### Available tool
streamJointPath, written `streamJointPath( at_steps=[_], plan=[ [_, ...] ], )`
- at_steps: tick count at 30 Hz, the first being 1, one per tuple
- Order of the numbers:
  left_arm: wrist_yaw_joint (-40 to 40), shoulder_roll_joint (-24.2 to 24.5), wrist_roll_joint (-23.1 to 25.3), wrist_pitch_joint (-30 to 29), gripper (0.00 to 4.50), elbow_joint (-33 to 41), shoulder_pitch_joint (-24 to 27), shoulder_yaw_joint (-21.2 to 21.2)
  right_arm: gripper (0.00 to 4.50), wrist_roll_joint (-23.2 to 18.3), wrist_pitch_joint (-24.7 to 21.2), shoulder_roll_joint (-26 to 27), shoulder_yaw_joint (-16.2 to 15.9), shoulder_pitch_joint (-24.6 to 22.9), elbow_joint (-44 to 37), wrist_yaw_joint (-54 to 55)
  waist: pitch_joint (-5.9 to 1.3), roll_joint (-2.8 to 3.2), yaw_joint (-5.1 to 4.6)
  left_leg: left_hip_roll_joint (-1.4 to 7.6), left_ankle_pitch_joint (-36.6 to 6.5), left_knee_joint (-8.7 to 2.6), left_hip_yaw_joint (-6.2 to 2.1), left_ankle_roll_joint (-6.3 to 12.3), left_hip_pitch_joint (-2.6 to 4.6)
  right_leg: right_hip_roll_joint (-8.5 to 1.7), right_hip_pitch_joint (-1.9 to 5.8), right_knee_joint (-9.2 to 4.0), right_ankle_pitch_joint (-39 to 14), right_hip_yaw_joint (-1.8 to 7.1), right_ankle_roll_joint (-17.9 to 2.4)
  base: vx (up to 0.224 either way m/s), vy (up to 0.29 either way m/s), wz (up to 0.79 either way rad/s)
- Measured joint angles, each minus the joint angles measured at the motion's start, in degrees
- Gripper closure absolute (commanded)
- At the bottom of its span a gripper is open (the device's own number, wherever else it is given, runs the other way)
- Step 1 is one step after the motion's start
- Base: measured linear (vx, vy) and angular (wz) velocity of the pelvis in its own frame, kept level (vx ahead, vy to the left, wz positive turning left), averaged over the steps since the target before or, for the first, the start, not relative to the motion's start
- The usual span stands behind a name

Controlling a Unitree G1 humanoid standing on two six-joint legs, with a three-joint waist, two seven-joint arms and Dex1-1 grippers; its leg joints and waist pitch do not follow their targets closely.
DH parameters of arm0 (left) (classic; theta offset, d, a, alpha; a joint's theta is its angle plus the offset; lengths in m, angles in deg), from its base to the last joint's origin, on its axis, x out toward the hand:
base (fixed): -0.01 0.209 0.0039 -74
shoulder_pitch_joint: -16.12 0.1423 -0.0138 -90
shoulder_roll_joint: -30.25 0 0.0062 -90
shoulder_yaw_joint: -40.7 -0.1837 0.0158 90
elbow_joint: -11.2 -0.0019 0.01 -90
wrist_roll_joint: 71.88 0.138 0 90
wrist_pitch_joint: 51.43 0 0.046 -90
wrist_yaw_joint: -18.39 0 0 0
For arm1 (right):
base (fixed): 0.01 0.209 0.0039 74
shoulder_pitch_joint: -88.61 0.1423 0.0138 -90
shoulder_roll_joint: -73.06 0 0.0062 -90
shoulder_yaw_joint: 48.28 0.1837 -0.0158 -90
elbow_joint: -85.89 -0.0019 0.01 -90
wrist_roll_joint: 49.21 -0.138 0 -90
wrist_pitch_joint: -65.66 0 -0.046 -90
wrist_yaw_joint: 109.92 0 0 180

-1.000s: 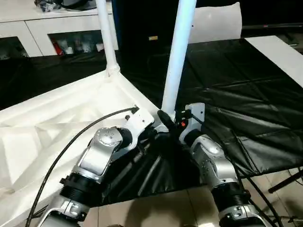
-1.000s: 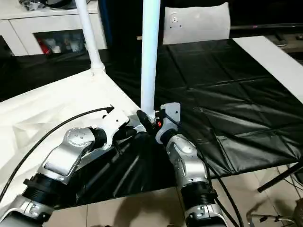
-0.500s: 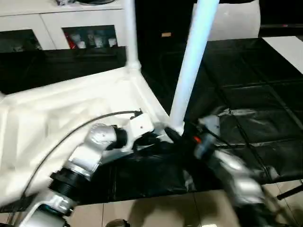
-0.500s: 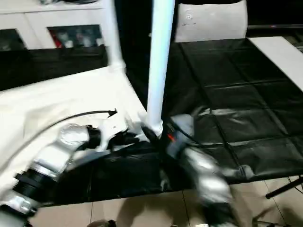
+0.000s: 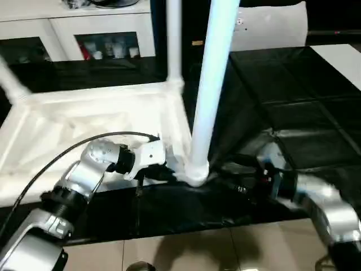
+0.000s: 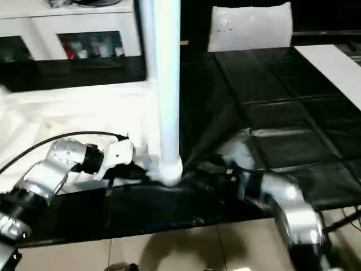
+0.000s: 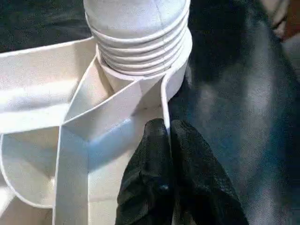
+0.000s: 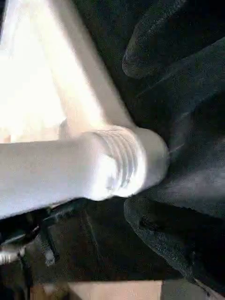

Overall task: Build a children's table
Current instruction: Rotate leg to tighten

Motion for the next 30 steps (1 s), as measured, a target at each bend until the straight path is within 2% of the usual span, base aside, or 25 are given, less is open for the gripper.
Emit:
streamJointPath(
  at_steps=[5,10,13,16,17,21,22,25,30],
  plan=[
    [-1.8,-0.3,0.3,2.9,4.5,-1.8,-1.3,-1.3,0.07,1.6,0.1,1.3,-3.2,2.6,2.4,-2.4,-0.01,-0.02,0.83,-0.01,-0.1,0.32,0.04,0.19,-0.06,-0.08,0.02,0.11,0.0,0.02,0.0,0.0,0.0,0.0],
    [-1.9,-0.6,0.3,3.8,4.5,-3.2,-1.9,-1.4,0.07,1.8,0.1,2.1,-5.8,4.4,4.3,-4.9,-0.03,-0.07,0.88,0.0,-0.2,0.56,0.05,0.25,-0.08,-0.12,-0.01,0.35,0.0,0.03,0.0,0.0,0.0,0.0],
    [-1.9,-0.8,0.4,4.5,4.5,-3.8,-2.1,-1.4,0.41,2.4,0.3,3.1,-6.4,5.0,5.5,-5.5,-0.04,-0.13,0.97,0.0,-0.2,0.64,0.05,0.25,-0.05,-0.13,-0.02,0.54,0.0,0.03,0.0,0.0,0.0,0.0],
    [-1.9,-0.8,0.6,4.7,4.5,-4.1,-2.2,-1.4,0.46,3.4,1.4,3.9,-6.7,6.7,7.9,-5.7,-0.02,-0.18,0.9,0.01,-0.2,0.82,0.05,0.25,-0.07,-0.15,-0.06,0.7,0.0,0.05,0.0,0.0,0.0,0.0],
    [-1.9,-0.9,0.6,4.8,4.5,-4.3,-2.2,-1.4,0.75,3.5,1.5,4.2,-6.7,7.0,8.0,-5.8,-0.03,-0.23,0.91,0.02,-0.2,0.86,0.05,0.25,-0.07,-0.15,-0.06,0.74,0.0,0.05,-0.1,0.0,0.0,0.0],
    [-2.1,-1.0,0.7,5.8,4.5,-4.5,-2.3,-1.6,0.88,3.5,2.2,5.0,-7.5,8.5,9.6,-6.1,-0.06,-0.36,1.01,0.01,-0.2,0.93,0.05,0.26,-0.07,-0.18,-0.06,0.79,0.0,0.06,-0.1,0.0,0.0,0.0],
    [-2.1,-1.0,0.7,5.9,4.5,-4.8,-2.3,-1.6,1.13,3.5,2.2,5.1,-7.6,8.7,9.9,-6.2,-0.07,-0.41,1.01,0.01,-0.2,0.94,0.05,0.26,-0.07,-0.18,-0.06,0.8,0.0,0.06,-0.1,0.0,0.0,0.0],
    [-2.1,-1.1,0.7,6.5,4.5,-5.3,-2.5,-1.6,1.22,3.9,3.0,5.4,-7.6,9.4,11.6,-6.6,-0.11,-0.49,0.99,0.01,-0.2,0.98,0.05,0.26,-0.06,-0.18,-0.06,0.86,0.0,0.06,-0.1,0.0,0.0,0.0],
    [-2.2,-1.1,0.7,6.7,4.5,-5.6,-2.5,-1.6,1.63,4.0,3.6,5.6,-7.5,9.5,12.2,-6.7,-0.23,-0.68,1.0,0.02,-0.2,0.98,0.05,0.26,-0.06,-0.17,-0.06,0.87,0.0,0.06,-0.1,0.0,0.0,0.0]
  ],
)
